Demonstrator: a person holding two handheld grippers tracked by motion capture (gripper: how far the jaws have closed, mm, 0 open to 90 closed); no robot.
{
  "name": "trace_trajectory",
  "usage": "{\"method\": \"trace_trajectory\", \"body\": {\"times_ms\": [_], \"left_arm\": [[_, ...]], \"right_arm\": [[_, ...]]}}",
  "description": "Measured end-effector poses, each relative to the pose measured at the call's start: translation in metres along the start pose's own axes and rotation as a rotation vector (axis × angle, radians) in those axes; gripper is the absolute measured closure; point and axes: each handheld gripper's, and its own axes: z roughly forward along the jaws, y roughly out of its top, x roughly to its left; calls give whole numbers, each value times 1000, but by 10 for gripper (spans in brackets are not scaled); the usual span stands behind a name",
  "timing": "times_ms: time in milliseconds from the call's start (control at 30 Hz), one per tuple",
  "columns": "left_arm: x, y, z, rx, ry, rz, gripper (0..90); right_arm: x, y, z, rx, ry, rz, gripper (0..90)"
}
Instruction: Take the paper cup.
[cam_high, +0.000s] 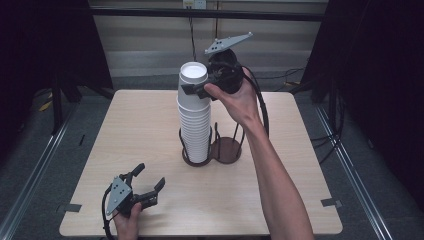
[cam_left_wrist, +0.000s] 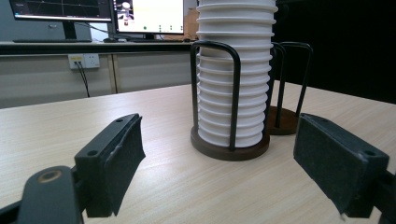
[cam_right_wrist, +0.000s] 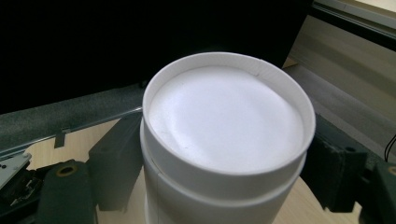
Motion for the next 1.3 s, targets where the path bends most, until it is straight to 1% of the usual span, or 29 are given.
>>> {"method": "trace_trajectory", "body": {"times_ms": [67,200,433,600,733,900,1033,1100,1233,1300], "left_arm": [[0,0,0,-1,0,-3,158],[0,0,0,-1,1,0,158],[0,0,0,-1,1,-1,158],[0,0,0,-1,1,0,158],[0,0,0,-5,1,-4,158],[0,0,0,-1,1,0,158],[0,0,0,-1,0,0,158],[0,0,0,-1,0,0,158],[-1,0,1,-6,-2,-8,158],[0,0,0,-3,0,-2,158]], "right_arm": [[1,3,-1,8,-5,-9,218],[0,2,-3,-4,5,4,219],[-3,-1,-6,-48,16,33,221],[-2,-2,-8,-74,14,42,222],[-3,-2,-12,-113,17,58,222],[-3,-2,-16,-156,17,63,223],[-3,-2,-18,-177,16,68,223],[-2,-1,-18,-176,15,64,224],[-2,-2,-21,-210,15,70,225],[-2,-2,-22,-224,15,73,225]]}}
